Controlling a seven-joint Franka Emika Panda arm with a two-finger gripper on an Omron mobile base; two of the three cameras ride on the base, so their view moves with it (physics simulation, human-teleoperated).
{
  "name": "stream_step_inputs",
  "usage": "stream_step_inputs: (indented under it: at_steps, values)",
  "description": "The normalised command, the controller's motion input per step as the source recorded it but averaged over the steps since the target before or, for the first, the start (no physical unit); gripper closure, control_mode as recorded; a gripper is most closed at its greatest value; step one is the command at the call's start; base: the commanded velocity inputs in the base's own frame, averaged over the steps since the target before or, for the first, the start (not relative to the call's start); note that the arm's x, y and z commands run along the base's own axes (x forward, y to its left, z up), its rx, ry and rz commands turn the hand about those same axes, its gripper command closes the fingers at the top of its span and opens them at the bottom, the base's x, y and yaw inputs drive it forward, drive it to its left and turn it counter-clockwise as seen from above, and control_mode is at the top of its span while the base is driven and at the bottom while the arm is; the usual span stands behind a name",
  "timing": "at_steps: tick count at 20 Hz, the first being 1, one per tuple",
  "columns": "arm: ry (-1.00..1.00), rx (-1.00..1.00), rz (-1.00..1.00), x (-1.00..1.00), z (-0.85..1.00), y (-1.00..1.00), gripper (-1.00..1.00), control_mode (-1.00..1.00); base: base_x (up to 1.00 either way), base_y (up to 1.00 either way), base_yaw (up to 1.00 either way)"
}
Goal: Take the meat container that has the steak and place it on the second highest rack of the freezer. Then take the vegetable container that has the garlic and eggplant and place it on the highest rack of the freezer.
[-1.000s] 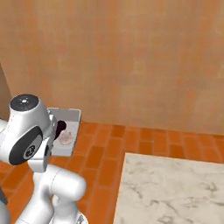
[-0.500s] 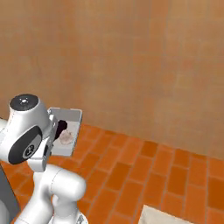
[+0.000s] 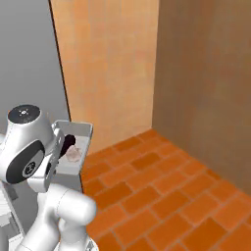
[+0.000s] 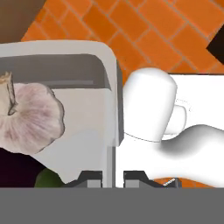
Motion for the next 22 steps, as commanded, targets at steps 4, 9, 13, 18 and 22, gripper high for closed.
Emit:
stream_step_inputs:
  at_steps: [4,9,13,18,22]
  values:
    - [0.00,0.00,0.00,0.00,0.00,0.00,1.00,1.00,0.00,0.00,0.97]
    - [0.00,0.00,0.00,0.00,0.00,0.00,1.00,1.00,0.00,0.00,0.99]
    - [0.00,0.00,0.00,0.00,0.00,0.00,1.00,1.00,0.09,0.00,0.77]
    - [0.00,0.00,0.00,0.00,0.00,0.00,1.00,1.00,0.43,0.02,0.21]
    - [0.00,0.00,0.00,0.00,0.00,0.00,1.00,1.00,0.79,0.11,0.35]
